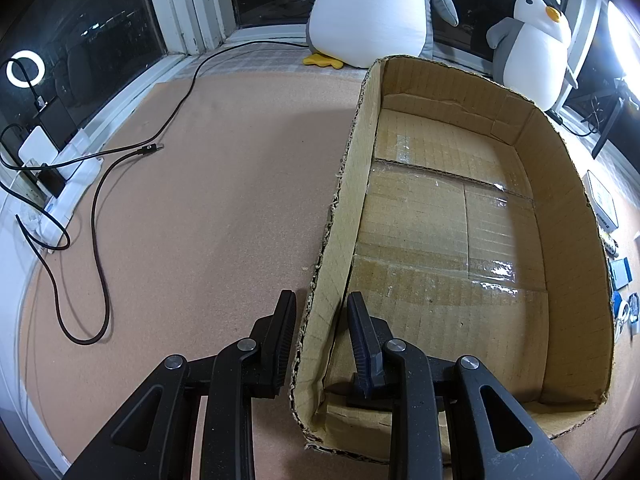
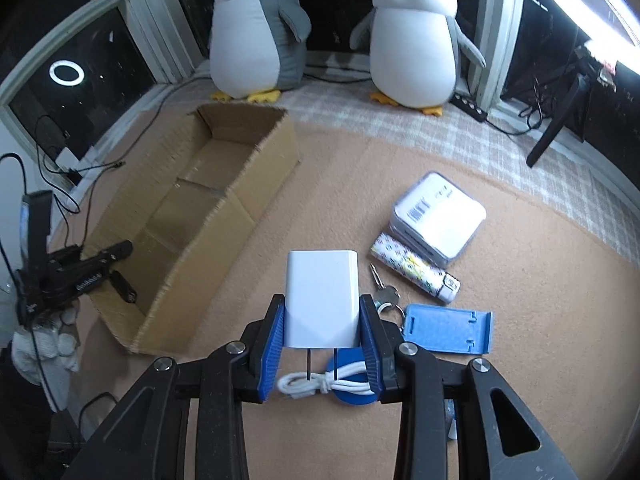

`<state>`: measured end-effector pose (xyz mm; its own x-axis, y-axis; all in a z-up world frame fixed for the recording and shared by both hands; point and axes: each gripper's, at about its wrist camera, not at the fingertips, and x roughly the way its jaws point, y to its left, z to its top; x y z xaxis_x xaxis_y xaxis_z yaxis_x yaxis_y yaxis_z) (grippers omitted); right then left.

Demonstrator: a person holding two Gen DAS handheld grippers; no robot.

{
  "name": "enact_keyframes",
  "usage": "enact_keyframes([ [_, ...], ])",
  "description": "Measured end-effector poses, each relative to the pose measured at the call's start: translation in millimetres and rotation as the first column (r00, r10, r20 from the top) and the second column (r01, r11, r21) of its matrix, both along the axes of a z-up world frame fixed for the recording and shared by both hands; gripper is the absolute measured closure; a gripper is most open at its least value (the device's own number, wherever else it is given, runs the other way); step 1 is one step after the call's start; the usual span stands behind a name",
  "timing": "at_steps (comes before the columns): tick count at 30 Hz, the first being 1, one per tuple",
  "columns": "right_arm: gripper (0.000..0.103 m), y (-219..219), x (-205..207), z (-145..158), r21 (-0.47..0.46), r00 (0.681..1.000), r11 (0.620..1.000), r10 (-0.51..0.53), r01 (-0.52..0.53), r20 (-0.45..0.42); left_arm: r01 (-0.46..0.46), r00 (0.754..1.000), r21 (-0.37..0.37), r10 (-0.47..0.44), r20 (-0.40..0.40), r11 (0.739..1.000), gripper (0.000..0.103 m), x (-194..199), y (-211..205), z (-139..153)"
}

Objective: Organize rigid objects
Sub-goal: 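Carry the white charger into the box and open the right tool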

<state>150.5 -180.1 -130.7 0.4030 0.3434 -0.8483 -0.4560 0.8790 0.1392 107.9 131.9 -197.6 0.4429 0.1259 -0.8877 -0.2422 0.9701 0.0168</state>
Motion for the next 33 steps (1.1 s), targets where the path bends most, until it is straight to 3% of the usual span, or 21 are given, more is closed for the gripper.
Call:
enact_keyframes([
  [7, 0.071, 36.3, -8.3, 27.4, 0.049, 0.996, 0.996, 0.068, -0.07, 0.052, 0.0, 1.0, 0.0, 0.0, 0.001, 1.0, 0.074, 0.0, 0.0, 0.0],
  [13, 0.071, 75.0, -7.7, 33.6, 0.071, 0.991, 0.99, 0.115, -0.12, 0.068, -0.001, 1.0, -0.004, 0.001, 0.001, 1.0, 0.074, 0.1, -1.1, -0.2],
  [21, 0.071, 116.4, -0.2, 22.8, 0.073, 0.987, 0.986, 0.146, -0.151, 0.065, -0.002, 1.0, -0.006, 0.002, 0.002, 1.0, 0.074, 0.0, -1.1, -0.6],
  [33, 0.071, 165.8, 7.2, -9.1, 0.006, 0.979, 0.98, 0.2, -0.2, 0.042, -0.002, 1.0, -0.006, 0.002, 0.002, 1.0, 0.074, 0.0, -1.0, -0.8],
])
